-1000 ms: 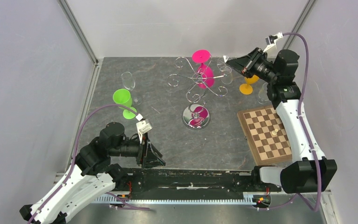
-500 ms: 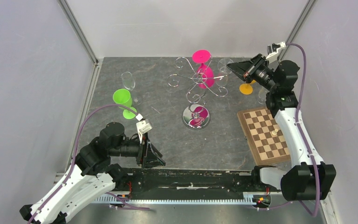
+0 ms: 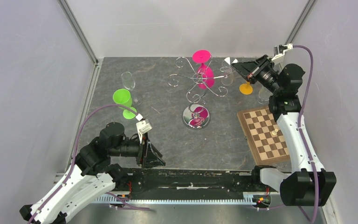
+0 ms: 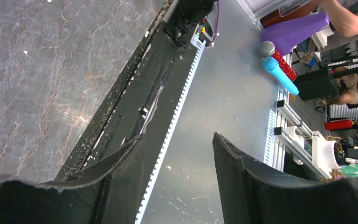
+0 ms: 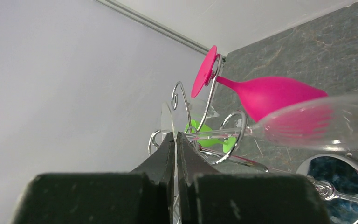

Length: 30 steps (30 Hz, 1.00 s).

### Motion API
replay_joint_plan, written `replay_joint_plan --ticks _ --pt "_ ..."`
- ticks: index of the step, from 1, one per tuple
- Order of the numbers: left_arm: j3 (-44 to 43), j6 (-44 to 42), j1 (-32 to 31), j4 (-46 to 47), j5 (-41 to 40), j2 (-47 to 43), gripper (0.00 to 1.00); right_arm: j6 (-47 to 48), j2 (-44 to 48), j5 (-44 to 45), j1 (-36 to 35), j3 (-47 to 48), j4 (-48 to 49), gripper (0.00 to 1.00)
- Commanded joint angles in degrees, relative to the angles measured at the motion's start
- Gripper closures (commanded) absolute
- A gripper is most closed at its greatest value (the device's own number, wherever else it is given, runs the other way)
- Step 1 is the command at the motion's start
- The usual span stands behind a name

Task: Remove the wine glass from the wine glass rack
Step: Pick up the wine glass from the wine rack.

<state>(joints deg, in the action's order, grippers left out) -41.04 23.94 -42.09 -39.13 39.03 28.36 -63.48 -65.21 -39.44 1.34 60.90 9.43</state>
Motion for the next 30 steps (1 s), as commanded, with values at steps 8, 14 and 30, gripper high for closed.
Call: replay_joint_plan --ticks 8,14,30 --pt "-0.25 2.42 0.34 0.81 -0.51 -0.25 0.38 0.02 -0.71 1.82 0.19 -0.31 2.20 1.00" --pt "-0.19 2.37 0.34 0.87 -0.44 -0.01 0.39 0.06 1.13 1.12 0.13 -1.52 2.50 1.00" --pt "-0.19 2.16 0.33 0.95 0.17 0.33 0.39 2.27 2.10 2.70 -4.42 -0.60 -0.17 1.00"
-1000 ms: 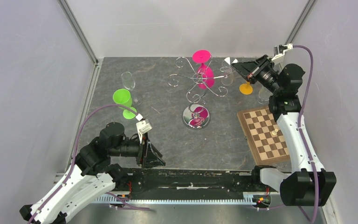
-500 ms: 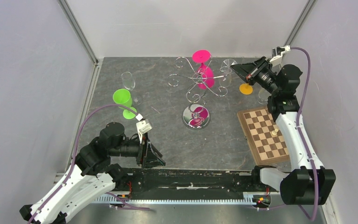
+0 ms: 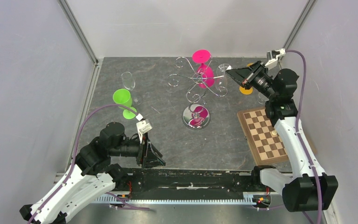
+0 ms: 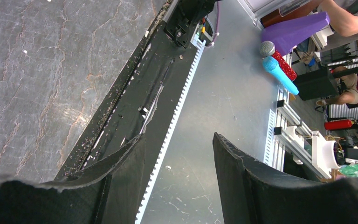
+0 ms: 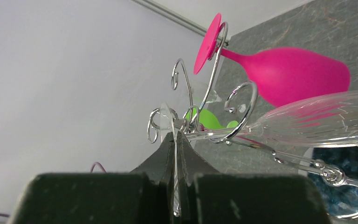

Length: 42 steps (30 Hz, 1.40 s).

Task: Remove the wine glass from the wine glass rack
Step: Pick up the wine glass from the wine rack.

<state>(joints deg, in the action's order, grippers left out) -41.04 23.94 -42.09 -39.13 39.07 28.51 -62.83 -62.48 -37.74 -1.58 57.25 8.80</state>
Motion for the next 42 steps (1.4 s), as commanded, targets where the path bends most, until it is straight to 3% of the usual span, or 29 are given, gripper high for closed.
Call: replay_joint_plan --ticks 1,24,42 --pt "-0.22 2.11 0.34 0.90 0.13 0.22 0.39 1.71 -1.10 1.04 -1.85 3.53 0.32 1.00" --pt "-0.20 2.11 0.34 1.06 0.23 0.13 0.39 7.28 -12.14 6.05 -5.09 16.60 -6.61 1.00" --pt "-0.23 2.07 0.34 0.99 0.41 0.40 0.39 8.22 -12.63 8.53 -0.23 15.57 -6.43 1.00"
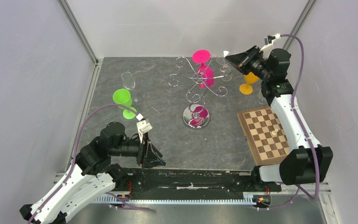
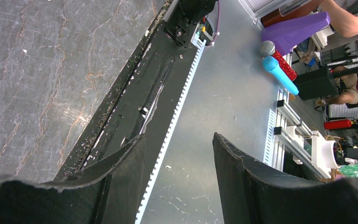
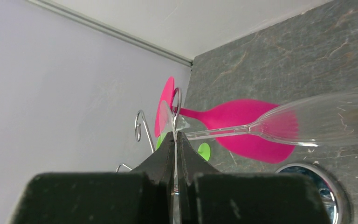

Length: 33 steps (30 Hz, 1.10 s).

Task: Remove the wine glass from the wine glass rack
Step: Pick up the wine glass from the wine rack.

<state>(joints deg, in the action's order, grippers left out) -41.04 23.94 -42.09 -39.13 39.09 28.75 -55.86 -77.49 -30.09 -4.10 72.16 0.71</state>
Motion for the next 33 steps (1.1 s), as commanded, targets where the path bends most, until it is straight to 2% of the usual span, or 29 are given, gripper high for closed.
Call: replay_joint_plan --ticks 1,6,15,19,21,29,33 --pt "-0.19 2.02 0.34 0.95 0.45 0.25 0.39 1.36 2.99 0.75 2.94 0.11 1.66 1.00" --pt "-0.23 1.90 0.34 0.99 0.72 0.96 0.38 2.42 6.80 0.12 6.32 -2.86 1.69 1.00" --pt "-0.30 2.00 0.34 0.91 0.55 1.93 0.38 6.23 16.02 1.80 7.57 -9.45 0.37 1.00" --pt "-0.36 2.06 0.34 0.90 0.75 2.65 0.33 11.19 19.84 4.52 7.64 -10.08 -4.24 1.00" --pt "-0.39 1.97 0.34 0.82 1.15 2.97 0.27 13.28 21.95 5.37 7.66 -11.16 -4.86 1.00" --pt "-0.40 1.90 0.34 0.81 1.77 4.37 0.23 20.89 29.71 0.18 7.45 -16.02 -5.21 1.00" --pt "-0.36 1.93 0.34 0.81 1.68 5.16 0.23 26.92 33.36 1.64 4.84 -15.76 -6.69 1.00"
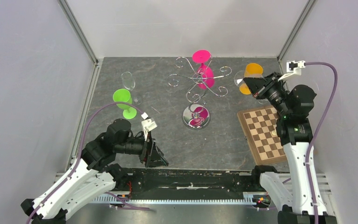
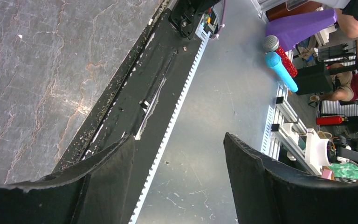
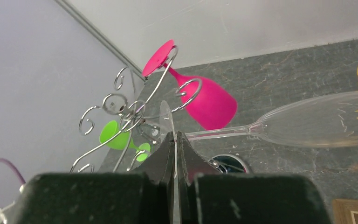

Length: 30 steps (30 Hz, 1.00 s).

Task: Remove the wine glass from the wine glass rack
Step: Pick up the wine glass from the wine rack, then place the wine glass at the center of the board.

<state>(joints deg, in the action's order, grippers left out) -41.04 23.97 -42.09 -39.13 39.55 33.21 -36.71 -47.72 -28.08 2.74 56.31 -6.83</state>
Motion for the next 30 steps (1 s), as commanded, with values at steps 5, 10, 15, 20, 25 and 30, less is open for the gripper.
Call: replay_joint_plan --ticks 5,10,15,20,25,30 --pt "-0.49 1.93 0.32 0.66 1.32 1.70 0.23 15.55 6.42 1.26 -6.03 1.66 -2.29 1.00" --pt "-0.72 1.85 0.33 0.53 0.91 1.77 0.23 23.43 8.69 2.94 -8.84 2.62 -3.90 1.00" --pt "-1.50 1.20 0.34 -0.74 -0.48 3.38 0.23 27.85 9.18 -4.33 -11.31 2.72 0.01 1.00" --pt "-2.18 2.51 0.34 -0.70 -2.08 3.20 0.23 33.16 8.07 -7.86 -14.72 4.13 0.55 1.00" --pt "-2.80 6.15 0.32 2.21 -2.39 3.08 0.23 41.65 7.61 -6.47 -19.11 5.09 0.41 1.00" --pt "-4.52 8.66 0.34 4.39 -2.28 3.68 0.23 49.70 6.47 -5.84 -24.62 6.24 0.12 1.00"
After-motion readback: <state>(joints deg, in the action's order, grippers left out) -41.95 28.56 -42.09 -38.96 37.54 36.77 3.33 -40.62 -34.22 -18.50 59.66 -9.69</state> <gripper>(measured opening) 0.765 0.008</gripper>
